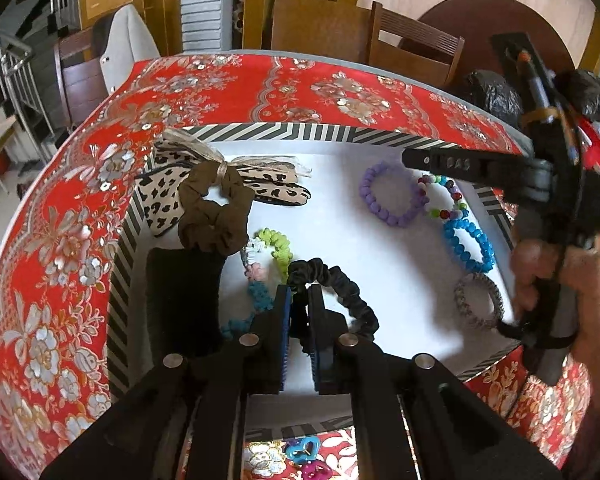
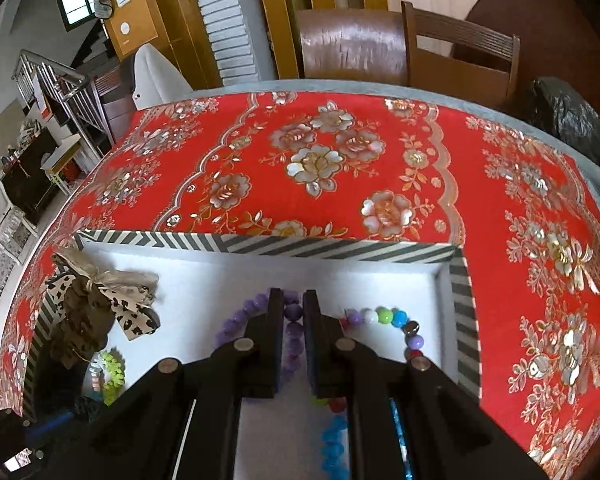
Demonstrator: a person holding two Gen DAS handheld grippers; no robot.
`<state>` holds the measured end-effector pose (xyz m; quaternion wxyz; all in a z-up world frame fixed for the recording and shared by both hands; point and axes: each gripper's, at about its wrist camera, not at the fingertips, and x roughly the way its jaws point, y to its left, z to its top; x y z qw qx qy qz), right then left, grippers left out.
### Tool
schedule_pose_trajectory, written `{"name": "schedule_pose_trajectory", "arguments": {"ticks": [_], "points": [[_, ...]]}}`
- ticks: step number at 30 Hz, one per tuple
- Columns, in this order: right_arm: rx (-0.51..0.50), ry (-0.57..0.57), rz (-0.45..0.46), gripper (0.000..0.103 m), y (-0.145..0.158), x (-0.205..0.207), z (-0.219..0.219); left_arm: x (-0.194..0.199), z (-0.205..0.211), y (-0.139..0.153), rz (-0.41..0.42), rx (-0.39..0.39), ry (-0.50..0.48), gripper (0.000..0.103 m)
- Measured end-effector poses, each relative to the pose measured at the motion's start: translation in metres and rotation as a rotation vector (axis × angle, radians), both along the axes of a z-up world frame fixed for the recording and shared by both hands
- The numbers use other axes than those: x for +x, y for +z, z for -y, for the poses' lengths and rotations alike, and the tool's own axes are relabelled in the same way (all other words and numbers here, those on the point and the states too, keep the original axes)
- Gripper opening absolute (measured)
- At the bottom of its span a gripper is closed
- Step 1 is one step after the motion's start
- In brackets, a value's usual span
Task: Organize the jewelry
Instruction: 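Place the black scrunchie in the tray with the left gripper while the right places the purple bracelet, then move both grippers back over the remaining jewelry beside the tray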
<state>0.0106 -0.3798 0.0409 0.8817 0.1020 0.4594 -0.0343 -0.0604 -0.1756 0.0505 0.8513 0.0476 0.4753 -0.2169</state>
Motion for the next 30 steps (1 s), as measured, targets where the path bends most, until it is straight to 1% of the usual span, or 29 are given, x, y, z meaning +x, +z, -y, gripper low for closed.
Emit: {"name": "schedule_pose_trajectory", "arguments": {"ticks": [1,3,5,7,13,15,17,19,20,22,25,30], "points": [[-0.001,0.004,0.001,0.015,0.004,-0.002,0.000,0.000,0.000,0.000,0.001,0.000,0.001,0.014],[0.004,0.010,0.004,0.020,0.012,-0.009,0.001,0.000,0.000,0.000,0.000,-0.004,0.003,0.022],[0.010,0.024,0.000,0.032,0.018,-0.018,0.002,-0.002,-0.001,0.001,0.004,-0.004,0.006,0.024],[0.002,0.036,-0.008,0.038,0.023,-0.028,0.000,-0.005,-0.002,0.003,0.015,-0.002,0.011,0.025],[-0.008,0.086,-0.025,0.039,0.037,-0.064,-0.009,-0.017,-0.003,0.020,0.069,-0.008,0.009,0.027],[-0.022,0.086,-0.025,0.045,0.048,-0.076,-0.011,-0.021,-0.005,0.029,0.086,-0.029,0.016,0.028],[-0.009,0.097,-0.010,0.055,0.061,-0.091,-0.014,-0.024,-0.006,0.038,0.093,-0.046,0.009,0.029],[-0.003,0.116,0.016,0.058,0.074,-0.106,-0.017,-0.027,-0.007,0.045,0.100,-0.060,0.004,0.030],[-0.021,0.119,0.027,0.059,0.081,-0.114,-0.019,-0.028,-0.007,0.048,0.099,-0.068,0.001,0.030],[-0.044,0.125,0.048,0.059,0.093,-0.124,-0.020,-0.028,-0.009,0.054,0.078,-0.097,-0.010,0.031],[-0.037,0.130,0.079,0.059,0.110,-0.139,-0.020,-0.029,-0.015,0.060,0.046,-0.141,-0.018,0.031],[-0.050,0.133,0.124,0.060,0.131,-0.166,-0.017,-0.040,-0.031,0.075,0.069,-0.139,-0.005,0.031]]}}
